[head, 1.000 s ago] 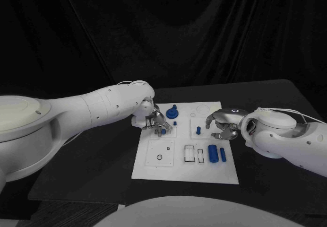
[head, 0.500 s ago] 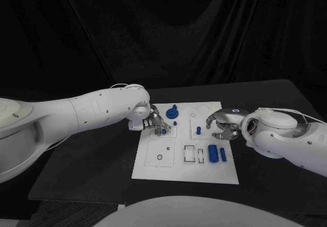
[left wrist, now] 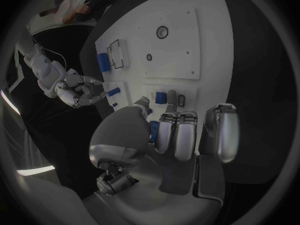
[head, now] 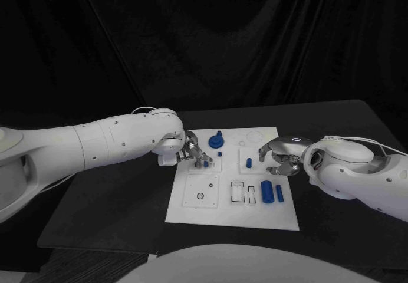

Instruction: Assemble the parts on the task board

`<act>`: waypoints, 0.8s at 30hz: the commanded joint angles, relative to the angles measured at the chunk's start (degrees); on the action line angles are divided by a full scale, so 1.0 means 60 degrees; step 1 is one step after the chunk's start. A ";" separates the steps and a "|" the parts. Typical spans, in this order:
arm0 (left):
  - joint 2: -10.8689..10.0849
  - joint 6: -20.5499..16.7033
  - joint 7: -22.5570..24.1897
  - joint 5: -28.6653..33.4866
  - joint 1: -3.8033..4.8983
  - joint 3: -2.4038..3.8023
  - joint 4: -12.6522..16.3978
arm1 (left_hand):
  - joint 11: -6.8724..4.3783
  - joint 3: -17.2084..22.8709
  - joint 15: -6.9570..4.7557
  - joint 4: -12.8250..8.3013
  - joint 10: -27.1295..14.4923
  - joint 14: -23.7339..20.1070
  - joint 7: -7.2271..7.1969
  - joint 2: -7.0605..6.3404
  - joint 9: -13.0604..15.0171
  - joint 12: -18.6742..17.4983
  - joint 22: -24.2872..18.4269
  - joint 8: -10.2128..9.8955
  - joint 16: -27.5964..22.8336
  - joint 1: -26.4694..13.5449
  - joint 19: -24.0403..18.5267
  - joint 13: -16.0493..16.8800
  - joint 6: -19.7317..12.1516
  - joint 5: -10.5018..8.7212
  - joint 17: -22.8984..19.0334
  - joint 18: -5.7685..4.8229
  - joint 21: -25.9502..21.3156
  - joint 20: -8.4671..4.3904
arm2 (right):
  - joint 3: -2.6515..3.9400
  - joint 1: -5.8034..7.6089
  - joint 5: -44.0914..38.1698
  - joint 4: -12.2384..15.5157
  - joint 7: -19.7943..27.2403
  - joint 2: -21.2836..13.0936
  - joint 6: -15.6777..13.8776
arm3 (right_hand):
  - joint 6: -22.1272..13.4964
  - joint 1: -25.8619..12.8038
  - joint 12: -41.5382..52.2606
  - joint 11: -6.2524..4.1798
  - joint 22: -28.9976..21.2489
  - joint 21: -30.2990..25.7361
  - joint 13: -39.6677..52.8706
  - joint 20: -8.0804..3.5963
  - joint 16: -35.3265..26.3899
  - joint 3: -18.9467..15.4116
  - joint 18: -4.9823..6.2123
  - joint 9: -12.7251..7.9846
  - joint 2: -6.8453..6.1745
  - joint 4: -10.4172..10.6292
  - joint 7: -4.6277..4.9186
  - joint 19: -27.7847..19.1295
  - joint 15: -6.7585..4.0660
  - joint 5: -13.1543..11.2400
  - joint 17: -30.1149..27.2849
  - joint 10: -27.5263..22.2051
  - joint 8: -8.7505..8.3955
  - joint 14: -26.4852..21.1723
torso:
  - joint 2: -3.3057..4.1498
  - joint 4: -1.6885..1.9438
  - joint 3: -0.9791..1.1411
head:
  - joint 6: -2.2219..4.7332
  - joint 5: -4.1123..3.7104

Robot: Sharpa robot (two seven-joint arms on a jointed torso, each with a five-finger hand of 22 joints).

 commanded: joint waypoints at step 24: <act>-0.0071 -0.0779 0.0615 -0.0108 -0.0085 -0.0002 0.0119 | 0.0253 0.0204 0.0221 -0.0679 -0.0015 0.1018 0.0129 0.0025 -0.0950 -0.0473 0.2062 -0.0461 0.0098 0.0945 -0.0032 0.1960 -0.0575 0.1076 0.2525 0.0310 -0.0286 0.0308 | 0.0006 -0.0093 -0.0023 -0.0003 -0.0123 -0.0020 0.0093 | 0.0073 0.0049 -0.0197 0.0051 0.1051 -0.0164 0.1795 0.0036 -0.0137 0.0224 0.0058 -0.0108 -0.0011 0.0054 0.0030 -0.0125 0.0018 0.0171 0.1716 -0.0122 0.0150 0.0350 | 0.0016 -0.0034 -0.0020 | 0.0000 0.0079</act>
